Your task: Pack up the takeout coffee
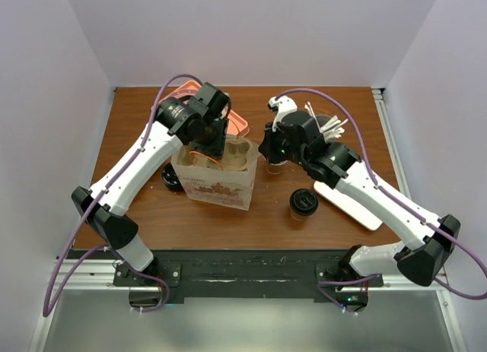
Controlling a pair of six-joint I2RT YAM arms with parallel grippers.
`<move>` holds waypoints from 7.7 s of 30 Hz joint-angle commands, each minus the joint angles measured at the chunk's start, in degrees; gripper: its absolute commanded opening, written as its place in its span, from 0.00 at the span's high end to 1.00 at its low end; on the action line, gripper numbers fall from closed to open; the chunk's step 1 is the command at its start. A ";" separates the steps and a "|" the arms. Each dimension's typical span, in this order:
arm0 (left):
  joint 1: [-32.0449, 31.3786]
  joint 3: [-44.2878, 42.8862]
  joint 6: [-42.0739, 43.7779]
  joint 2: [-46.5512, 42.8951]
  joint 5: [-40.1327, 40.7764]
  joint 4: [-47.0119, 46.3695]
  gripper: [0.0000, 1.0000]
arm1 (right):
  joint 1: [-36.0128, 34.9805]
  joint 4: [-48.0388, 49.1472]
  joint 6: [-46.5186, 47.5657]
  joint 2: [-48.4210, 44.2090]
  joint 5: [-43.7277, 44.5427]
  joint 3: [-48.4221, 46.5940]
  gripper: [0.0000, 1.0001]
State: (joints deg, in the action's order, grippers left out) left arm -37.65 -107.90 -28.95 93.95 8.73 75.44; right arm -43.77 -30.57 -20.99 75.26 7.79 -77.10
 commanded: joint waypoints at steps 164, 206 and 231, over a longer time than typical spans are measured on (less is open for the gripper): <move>4.43 16.93 3.20 -16.88 -38.62 -0.12 0.32 | 1.23 -28.23 -12.93 11.13 -11.75 -23.62 0.97; 4.43 14.12 3.02 -13.79 -32.90 -0.03 0.31 | 1.76 17.46 36.91 0.23 -32.67 -2.97 1.00; 4.60 4.72 -3.83 -17.05 -24.74 -10.14 0.24 | 1.67 9.12 24.87 1.55 -21.33 -5.60 1.00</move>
State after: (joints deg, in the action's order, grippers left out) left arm -33.36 -99.96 -30.37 78.02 -17.28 69.08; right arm -42.30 -20.14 7.25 78.67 -16.40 -80.36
